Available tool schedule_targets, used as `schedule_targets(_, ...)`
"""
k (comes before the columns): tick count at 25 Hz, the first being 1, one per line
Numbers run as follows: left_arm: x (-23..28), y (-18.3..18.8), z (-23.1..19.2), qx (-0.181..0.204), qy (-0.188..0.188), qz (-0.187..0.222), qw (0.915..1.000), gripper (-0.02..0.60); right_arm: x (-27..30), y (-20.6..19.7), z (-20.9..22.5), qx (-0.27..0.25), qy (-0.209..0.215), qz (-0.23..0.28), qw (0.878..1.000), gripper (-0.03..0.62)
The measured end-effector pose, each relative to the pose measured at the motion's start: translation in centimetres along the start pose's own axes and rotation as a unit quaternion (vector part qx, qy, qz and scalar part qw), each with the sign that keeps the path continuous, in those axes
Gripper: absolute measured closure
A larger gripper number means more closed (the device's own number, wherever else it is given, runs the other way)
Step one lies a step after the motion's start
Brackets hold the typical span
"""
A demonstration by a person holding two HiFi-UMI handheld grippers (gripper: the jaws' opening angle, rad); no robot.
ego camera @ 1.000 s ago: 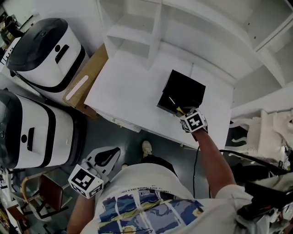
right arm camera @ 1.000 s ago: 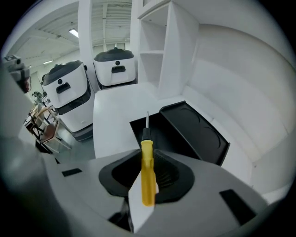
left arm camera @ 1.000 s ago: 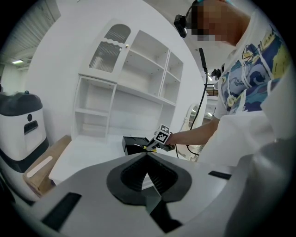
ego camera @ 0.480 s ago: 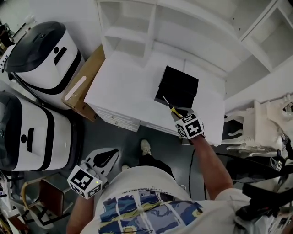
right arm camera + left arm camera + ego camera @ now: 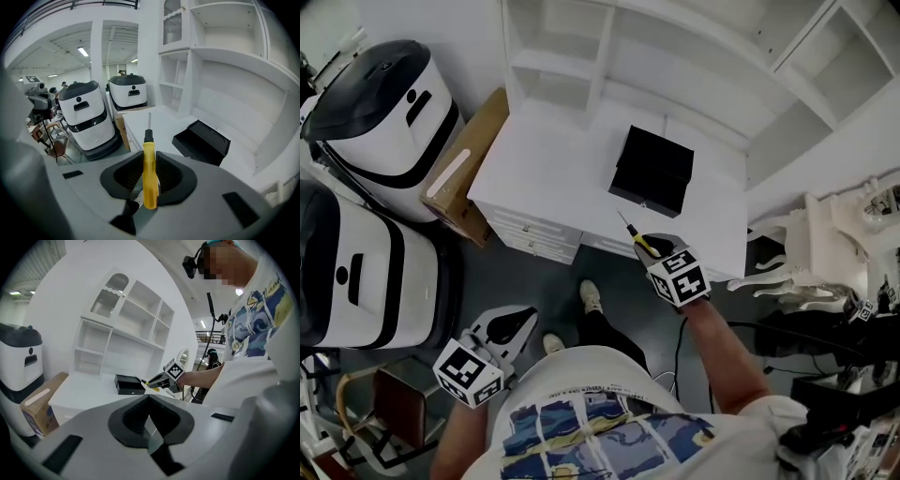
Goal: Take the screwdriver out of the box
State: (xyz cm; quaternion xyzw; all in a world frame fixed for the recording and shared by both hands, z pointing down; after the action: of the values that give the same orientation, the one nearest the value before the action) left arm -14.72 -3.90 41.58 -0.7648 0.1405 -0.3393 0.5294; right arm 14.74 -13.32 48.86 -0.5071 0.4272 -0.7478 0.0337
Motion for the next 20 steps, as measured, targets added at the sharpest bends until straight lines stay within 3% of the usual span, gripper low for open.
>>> schedule_targets(11, -2.9, -1.7, 0.5, 0.006, -0.009, 0.003, 0.9999, 0.569, -0.4, -1.9, -8.2, 0.001, 0.03, 0.012, 0.999, 0.496)
schedule_targets(20, -4.3, -2.2, -0.1, -0.002, -0.005, 0.01, 0.9999, 0.569, 0.1, -0.7, -11.8, -0.024, 0.051, 0.022, 0.998, 0.496)
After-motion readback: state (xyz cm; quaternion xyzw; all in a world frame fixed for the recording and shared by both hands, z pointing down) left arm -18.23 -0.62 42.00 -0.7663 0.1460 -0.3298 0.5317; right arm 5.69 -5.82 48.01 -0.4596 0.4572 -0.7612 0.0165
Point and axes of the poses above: the fingertips, and each gripper's own axes: x forward along the fingers, z to its right, y out of its top, the point moved 5 cm from there along -x, backward along the fingers, and after that the axes turned 13 degrees about y, right-handed, at the moved point
